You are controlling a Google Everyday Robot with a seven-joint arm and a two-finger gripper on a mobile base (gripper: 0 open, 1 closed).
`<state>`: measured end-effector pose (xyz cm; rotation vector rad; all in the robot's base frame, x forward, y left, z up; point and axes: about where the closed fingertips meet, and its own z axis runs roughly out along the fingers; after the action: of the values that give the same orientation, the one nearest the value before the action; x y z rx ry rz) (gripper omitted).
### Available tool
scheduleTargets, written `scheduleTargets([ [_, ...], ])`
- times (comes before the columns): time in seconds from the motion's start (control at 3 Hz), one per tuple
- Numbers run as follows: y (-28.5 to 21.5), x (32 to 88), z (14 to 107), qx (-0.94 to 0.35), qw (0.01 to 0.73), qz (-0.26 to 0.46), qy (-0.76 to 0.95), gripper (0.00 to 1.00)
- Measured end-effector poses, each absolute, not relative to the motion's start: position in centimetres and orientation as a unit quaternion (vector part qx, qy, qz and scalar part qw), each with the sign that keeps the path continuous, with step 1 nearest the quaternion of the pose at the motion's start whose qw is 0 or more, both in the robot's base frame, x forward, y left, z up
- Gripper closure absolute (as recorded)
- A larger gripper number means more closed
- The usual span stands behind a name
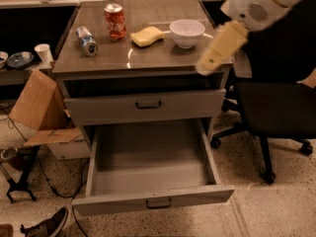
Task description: Place sponge into middle drawer
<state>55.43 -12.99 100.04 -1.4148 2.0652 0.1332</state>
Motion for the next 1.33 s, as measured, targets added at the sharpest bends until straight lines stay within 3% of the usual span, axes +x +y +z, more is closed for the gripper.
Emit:
scheduleTargets([
  [0.67,-1.7,62.6,102.2,-0.454,0.388,0.115,0.794,0.0],
  [1.33,0.5,65.5,100.0,-0.452,0.38,0.114,0.799,0.0],
])
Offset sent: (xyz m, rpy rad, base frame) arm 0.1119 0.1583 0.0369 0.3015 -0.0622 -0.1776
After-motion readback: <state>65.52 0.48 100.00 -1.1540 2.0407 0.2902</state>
